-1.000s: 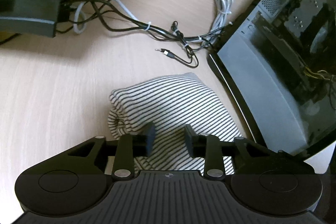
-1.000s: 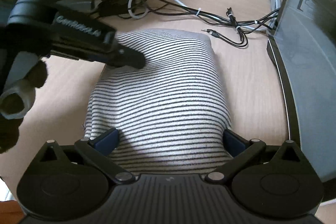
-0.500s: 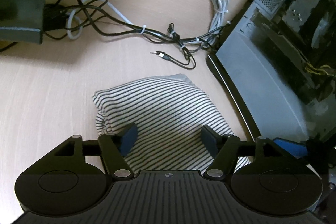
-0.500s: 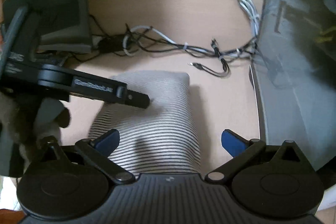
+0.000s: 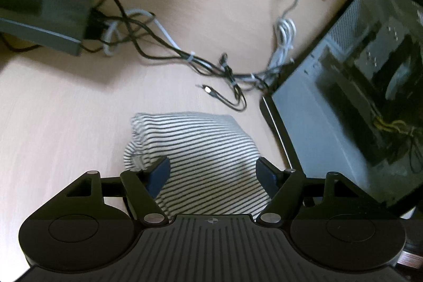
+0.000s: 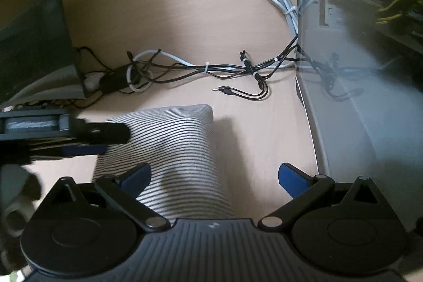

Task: Fold clothes
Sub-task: 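Grasp the folded shirt with the left gripper and lift it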

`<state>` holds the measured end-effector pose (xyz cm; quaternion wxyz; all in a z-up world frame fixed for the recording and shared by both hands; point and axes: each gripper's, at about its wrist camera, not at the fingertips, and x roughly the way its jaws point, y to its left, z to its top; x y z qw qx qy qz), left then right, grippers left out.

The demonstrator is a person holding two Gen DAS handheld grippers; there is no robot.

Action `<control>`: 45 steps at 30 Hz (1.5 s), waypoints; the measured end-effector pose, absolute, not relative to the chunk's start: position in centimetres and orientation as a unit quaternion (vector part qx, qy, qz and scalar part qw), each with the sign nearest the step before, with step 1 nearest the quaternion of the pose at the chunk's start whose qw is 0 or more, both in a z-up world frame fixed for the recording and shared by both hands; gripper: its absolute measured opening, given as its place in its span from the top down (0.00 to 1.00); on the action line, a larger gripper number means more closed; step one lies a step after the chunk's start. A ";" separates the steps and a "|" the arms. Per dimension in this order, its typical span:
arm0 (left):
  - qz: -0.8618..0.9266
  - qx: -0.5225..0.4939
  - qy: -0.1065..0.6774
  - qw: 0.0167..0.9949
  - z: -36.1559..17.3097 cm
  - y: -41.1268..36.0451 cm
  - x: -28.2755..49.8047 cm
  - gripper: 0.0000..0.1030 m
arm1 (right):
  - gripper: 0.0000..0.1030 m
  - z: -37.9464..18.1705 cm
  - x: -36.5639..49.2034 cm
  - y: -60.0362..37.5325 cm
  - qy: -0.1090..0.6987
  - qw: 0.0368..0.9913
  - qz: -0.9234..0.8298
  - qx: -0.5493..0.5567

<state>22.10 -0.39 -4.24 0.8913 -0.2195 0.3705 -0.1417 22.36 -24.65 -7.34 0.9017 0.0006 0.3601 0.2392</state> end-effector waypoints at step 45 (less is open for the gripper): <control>0.059 -0.315 0.379 0.868 -9.8 11.9 11.4 0.44 | 0.27 -11.3 23.8 -6.5 0.477 0.725 0.497 0.001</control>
